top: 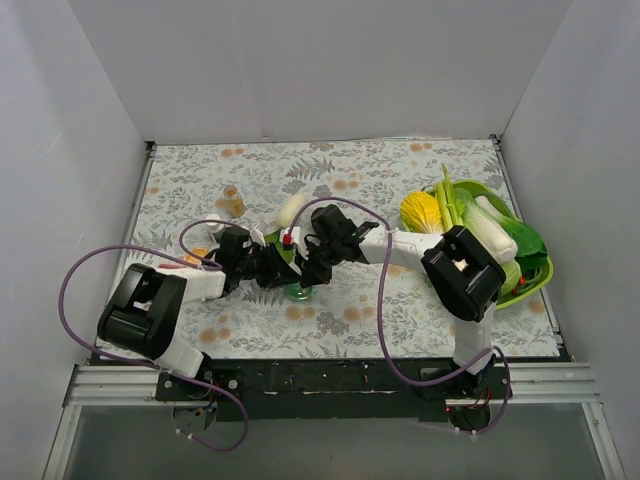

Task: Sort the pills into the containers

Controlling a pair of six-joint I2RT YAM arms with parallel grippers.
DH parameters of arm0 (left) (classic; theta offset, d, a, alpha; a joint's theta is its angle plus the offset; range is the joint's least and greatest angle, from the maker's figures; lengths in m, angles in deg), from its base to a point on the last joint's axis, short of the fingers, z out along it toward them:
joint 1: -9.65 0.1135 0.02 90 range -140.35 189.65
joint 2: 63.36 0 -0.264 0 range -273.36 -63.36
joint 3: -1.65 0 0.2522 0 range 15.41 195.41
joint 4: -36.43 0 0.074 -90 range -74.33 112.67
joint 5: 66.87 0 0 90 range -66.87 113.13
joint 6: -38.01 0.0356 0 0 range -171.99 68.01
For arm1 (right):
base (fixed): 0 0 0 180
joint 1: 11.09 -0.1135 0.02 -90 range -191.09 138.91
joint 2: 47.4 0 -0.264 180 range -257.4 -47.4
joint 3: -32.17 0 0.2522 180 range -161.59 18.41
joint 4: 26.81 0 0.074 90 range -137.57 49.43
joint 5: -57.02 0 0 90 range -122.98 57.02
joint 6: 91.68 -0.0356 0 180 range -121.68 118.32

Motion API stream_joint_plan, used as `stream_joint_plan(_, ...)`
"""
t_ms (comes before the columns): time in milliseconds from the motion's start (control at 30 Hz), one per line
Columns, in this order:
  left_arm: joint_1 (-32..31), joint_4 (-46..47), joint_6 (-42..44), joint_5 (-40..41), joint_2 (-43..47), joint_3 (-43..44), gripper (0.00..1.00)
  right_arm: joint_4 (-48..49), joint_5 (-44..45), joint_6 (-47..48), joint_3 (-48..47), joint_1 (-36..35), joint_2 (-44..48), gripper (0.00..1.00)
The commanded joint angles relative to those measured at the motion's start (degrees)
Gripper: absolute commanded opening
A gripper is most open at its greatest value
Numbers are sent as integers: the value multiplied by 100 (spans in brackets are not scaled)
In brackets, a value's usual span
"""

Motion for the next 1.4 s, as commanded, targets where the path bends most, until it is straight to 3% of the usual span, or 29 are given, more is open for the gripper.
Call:
stream_joint_plan(0,-60,-280,104,283,40,-186,17,-292,227,16,228,-22,0,4)
stream_joint_plan(300,-42,-1254,412,924,1270,770,24,-916,68,587,-45,74,1150,15)
stream_joint_plan(433,2,-2009,763,1407,2069,1387,45,-1294,261,911,8,206,2010,26)
stream_joint_plan(500,28,-2265,1009,1741,2622,1624,55,-1434,455,1113,-1,364,2336,39)
stream_joint_plan(533,37,-2432,1097,1969,2816,1808,69,-1574,542,1132,-1,434,2642,44)
stream_joint_plan(567,54,-2503,1228,2067,3018,1879,76,-1671,700,1132,-131,609,2776,53)
stream_joint_plan(667,81,-2845,1518,2357,3800,2204,98,-1874,719,975,-378,1135,3242,63)
stream_joint_plan(733,98,-3213,1625,2488,4214,2528,98,-1778,780,459,-457,1418,3610,74)
stream_joint_plan(767,107,-3355,1634,2577,4328,2652,98,-1630,1076,203,-484,1619,3752,87)
stream_joint_plan(800,107,-3495,1712,2638,4417,2758,98,-1567,1227,52,-510,1682,3892,89)
stream_joint_plan(900,107,-4075,1722,2832,4663,3118,98,-1120,1904,-554,-371,1815,4629,91)
stream_joint_plan(1033,107,-4559,1704,2771,4778,3339,98,-1075,2590,-1530,-361,2095,4956,92)
stream_joint_plan(1367,107,-4657,1651,2323,4716,3401,98,-908,2731,-2058,-106,2790,5581,95)
